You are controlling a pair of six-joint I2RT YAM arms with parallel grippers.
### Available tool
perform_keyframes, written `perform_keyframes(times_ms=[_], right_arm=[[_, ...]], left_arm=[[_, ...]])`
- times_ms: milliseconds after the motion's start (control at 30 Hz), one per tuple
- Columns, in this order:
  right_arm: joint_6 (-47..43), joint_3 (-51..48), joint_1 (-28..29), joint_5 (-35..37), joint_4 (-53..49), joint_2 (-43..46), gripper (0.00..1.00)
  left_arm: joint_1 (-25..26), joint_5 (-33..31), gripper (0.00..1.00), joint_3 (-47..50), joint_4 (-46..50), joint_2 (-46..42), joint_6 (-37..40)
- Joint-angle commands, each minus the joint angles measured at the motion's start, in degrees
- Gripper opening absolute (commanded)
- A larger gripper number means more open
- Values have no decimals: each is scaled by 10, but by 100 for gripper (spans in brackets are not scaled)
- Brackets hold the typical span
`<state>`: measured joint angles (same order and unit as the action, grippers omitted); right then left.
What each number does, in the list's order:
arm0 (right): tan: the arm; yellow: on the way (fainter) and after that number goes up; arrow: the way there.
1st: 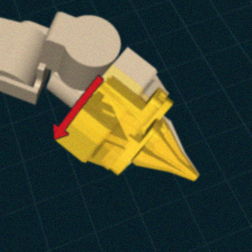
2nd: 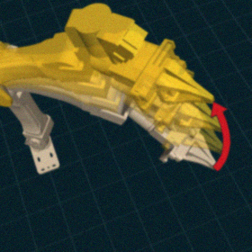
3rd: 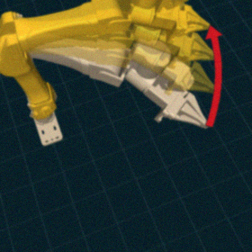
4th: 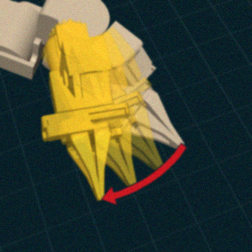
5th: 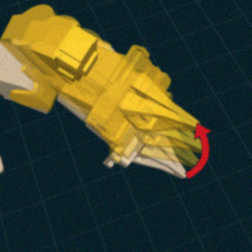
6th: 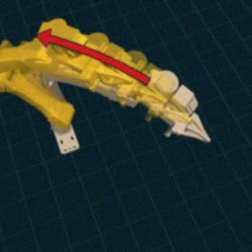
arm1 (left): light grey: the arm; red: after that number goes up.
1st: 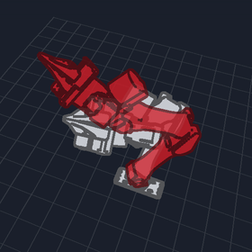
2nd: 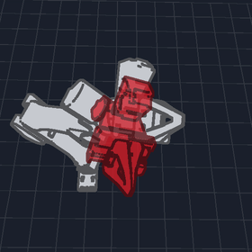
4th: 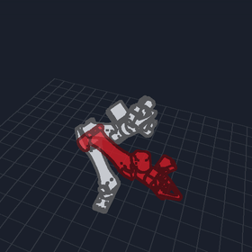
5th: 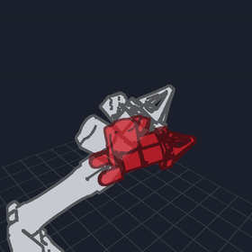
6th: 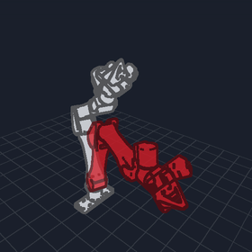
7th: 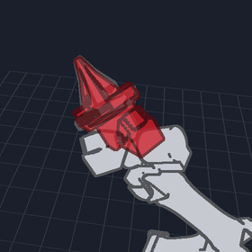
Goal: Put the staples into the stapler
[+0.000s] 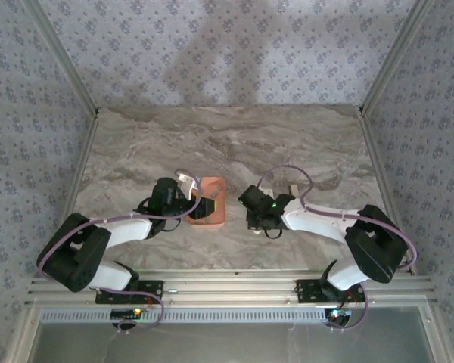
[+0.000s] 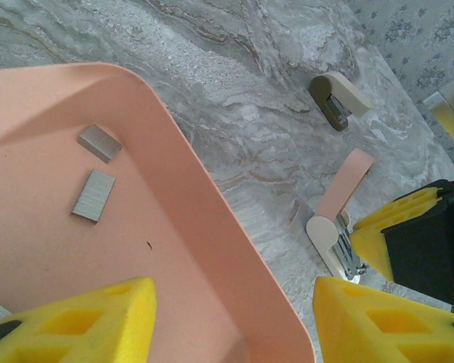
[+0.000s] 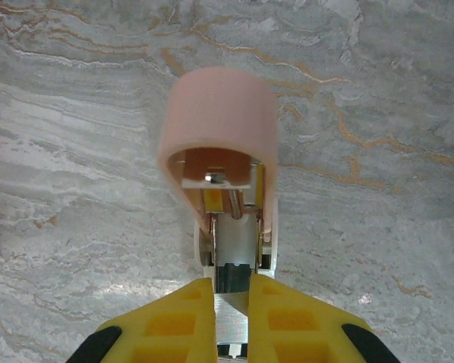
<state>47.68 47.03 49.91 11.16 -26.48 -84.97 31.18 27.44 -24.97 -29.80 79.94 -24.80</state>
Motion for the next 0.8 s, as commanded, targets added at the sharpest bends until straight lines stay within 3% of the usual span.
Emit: perform_keyframes(times_ms=[0,767], right_arm=[[13,6,3,2,-4,-7,12],[3,37,28,36,-66,-5,12]], left_arm=[[-1,12,57,-2,-1,-10,12],[-1,11,57,-3,9,-13,19]])
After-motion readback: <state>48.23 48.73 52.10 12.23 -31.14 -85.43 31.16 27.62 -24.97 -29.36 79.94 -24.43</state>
